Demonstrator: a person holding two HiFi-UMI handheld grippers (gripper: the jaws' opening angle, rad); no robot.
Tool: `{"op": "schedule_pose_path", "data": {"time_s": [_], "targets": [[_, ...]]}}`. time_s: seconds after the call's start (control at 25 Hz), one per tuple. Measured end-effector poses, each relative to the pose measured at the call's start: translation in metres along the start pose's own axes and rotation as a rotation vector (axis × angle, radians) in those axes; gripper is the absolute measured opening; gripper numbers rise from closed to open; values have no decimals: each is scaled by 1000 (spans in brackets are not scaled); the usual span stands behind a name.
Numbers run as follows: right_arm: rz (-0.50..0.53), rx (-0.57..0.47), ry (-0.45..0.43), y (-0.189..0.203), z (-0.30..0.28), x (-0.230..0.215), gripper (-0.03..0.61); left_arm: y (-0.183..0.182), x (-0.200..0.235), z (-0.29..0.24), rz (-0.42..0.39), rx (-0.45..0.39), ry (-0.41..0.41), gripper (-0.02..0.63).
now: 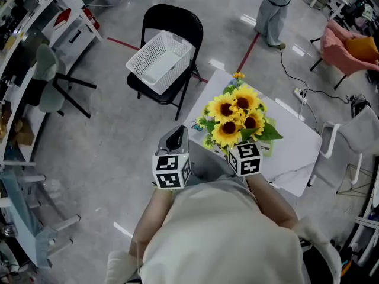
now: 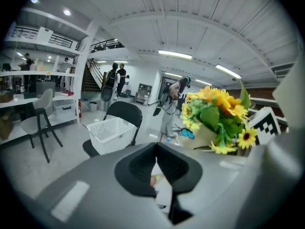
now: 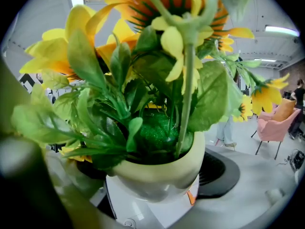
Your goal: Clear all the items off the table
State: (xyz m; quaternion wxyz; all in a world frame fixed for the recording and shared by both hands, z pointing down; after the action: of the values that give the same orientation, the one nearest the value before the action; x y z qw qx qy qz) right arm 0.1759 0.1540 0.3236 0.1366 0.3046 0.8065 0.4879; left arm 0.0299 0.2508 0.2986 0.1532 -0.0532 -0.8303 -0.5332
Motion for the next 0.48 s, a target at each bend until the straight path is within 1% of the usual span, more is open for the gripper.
{"op": "schedule_pose_path", "data": {"time_s": [0.08, 0.16, 0.48], "targets": [[6, -1, -14, -6, -7, 22, 546, -2, 19, 13, 4, -3, -13, 9], [12, -3, -29, -10, -11, 35, 546, -4, 29, 20, 6, -8, -24, 10], [32, -3, -82, -15, -21, 63, 546, -5, 48, 34, 19, -25, -65, 9]]}}
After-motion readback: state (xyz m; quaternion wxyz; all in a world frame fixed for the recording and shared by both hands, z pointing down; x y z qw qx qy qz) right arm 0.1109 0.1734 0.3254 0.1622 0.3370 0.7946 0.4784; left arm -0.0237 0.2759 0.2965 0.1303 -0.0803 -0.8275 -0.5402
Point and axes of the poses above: the fingertips, and each gripper's own axes: z backward along the fingers, x to its left, y out of its underside, the point moved 4 cm from there along z, backward along the fingers, and after that the axes turned 15 degrees about y, right-handed, at the moved point
